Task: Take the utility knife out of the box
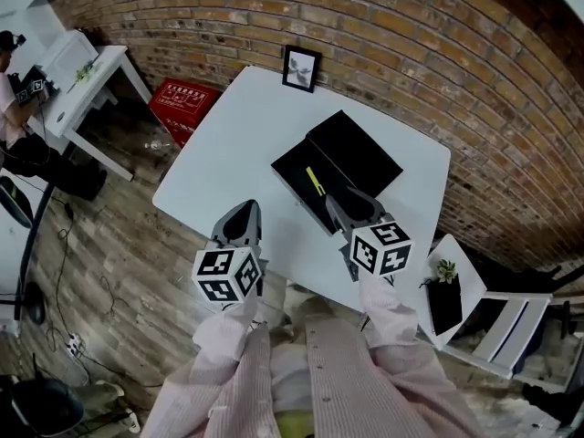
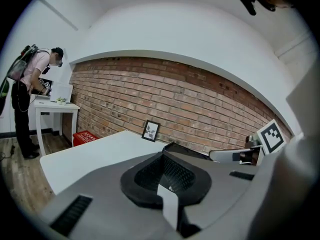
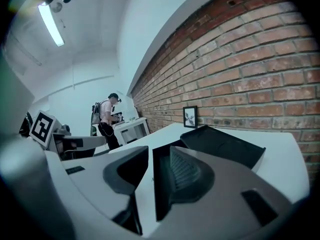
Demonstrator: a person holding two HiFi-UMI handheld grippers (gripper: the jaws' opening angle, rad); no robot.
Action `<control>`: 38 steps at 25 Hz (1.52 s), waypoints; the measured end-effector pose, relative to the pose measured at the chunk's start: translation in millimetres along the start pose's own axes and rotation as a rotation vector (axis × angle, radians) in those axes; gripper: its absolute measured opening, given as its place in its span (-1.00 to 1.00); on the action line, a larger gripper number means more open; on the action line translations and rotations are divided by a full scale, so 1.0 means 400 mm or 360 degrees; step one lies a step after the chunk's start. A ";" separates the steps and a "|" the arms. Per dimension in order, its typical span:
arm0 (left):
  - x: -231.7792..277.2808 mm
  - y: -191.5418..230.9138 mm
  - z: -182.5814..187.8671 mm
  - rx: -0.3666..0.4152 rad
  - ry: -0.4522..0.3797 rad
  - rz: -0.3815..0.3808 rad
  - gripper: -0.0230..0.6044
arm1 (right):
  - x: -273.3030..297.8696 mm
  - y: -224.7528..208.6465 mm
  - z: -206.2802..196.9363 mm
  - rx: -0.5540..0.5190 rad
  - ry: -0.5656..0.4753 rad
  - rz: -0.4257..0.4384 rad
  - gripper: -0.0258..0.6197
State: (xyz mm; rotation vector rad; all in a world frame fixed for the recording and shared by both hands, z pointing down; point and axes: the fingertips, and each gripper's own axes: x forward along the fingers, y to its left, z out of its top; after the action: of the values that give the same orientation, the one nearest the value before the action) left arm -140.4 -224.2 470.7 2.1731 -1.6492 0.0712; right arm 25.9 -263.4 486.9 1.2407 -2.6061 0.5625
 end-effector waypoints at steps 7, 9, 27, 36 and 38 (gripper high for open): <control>0.102 0.023 -0.020 -0.0061 0.0091 0.0013 -0.95 | 0.103 -0.038 -0.013 -0.0012 0.0172 0.0065 -0.50; 0.125 0.030 -0.029 -0.0076 0.0121 0.0014 -0.95 | 0.129 -0.046 -0.023 -0.0013 0.0222 0.0083 -0.50; 0.232 0.087 -0.124 -0.0150 0.0336 0.0052 -0.95 | 0.292 -0.089 -0.161 -0.0044 0.0733 0.0066 -0.50; 0.267 0.098 -0.151 -0.0182 0.0404 0.0016 -0.95 | 0.332 -0.114 -0.242 -0.0165 0.0993 -0.0106 -0.51; 0.268 0.098 -0.157 -0.0182 0.0417 0.0004 -0.95 | 0.334 -0.115 -0.247 -0.0165 0.1013 -0.0118 -0.51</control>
State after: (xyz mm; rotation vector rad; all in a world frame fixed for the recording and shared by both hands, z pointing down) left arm -132.1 -308.5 569.8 1.9820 -1.4718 0.2454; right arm -20.6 -342.1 633.1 0.9242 -2.0214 0.6656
